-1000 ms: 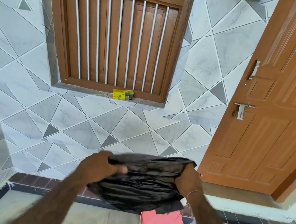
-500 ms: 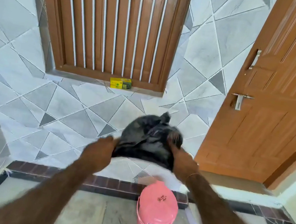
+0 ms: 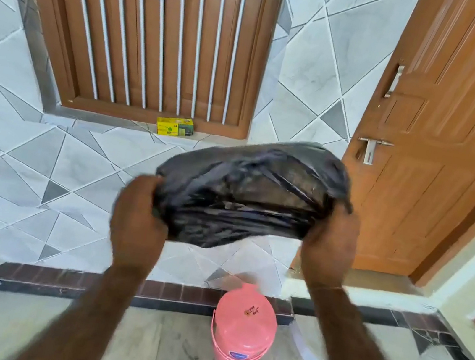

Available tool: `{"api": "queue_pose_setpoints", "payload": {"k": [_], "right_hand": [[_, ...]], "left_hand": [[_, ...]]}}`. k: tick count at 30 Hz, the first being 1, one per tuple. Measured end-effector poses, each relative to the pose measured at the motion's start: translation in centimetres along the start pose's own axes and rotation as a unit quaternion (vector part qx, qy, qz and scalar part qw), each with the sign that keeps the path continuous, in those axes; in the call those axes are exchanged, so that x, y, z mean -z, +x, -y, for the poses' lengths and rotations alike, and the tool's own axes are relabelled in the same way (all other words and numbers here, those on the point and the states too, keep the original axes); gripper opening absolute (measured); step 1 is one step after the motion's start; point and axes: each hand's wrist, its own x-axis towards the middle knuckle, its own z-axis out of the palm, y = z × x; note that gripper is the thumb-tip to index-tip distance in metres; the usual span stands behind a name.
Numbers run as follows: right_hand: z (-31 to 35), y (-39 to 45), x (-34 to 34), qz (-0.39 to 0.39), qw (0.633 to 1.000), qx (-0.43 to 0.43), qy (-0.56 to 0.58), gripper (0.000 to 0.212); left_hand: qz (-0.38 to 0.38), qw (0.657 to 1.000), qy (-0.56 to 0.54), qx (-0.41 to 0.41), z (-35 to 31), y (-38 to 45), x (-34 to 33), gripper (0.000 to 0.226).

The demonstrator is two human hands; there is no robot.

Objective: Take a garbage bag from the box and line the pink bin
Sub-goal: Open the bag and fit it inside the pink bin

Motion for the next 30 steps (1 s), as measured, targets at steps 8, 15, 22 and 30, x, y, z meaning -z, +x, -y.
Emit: {"api": "queue_pose_setpoints", "payload": {"k": [8,15,22,30], "right_hand": [[-9.7,-10.8,-4.2,0.512,0.826,-0.127,-0.2,0.034],[-3.1,3.5,0.6,0.318,0.934,-0.148,-0.067,0.073],[-6.6,-2.0,-2.8,0.363,0.919,-0.071,-0.136,0.042],[-10.6,-10.6,-4.8,0.589,0.791,-0.165,-0.023,0.043]], "left_hand": [[0.372,0.903,0.067,0.206,8.7,-7.3,-5.7,0.024],[0.139,0.978,-0.127,0.086,1.2,4.7,-2.4,0.019],[0.357,0.914,0.187,0.033,2.8,-3.8,-2.6,0.014],[0.426,0.87,0.245,0.026,6.0,-7.1,-4.8,0.039]]}}
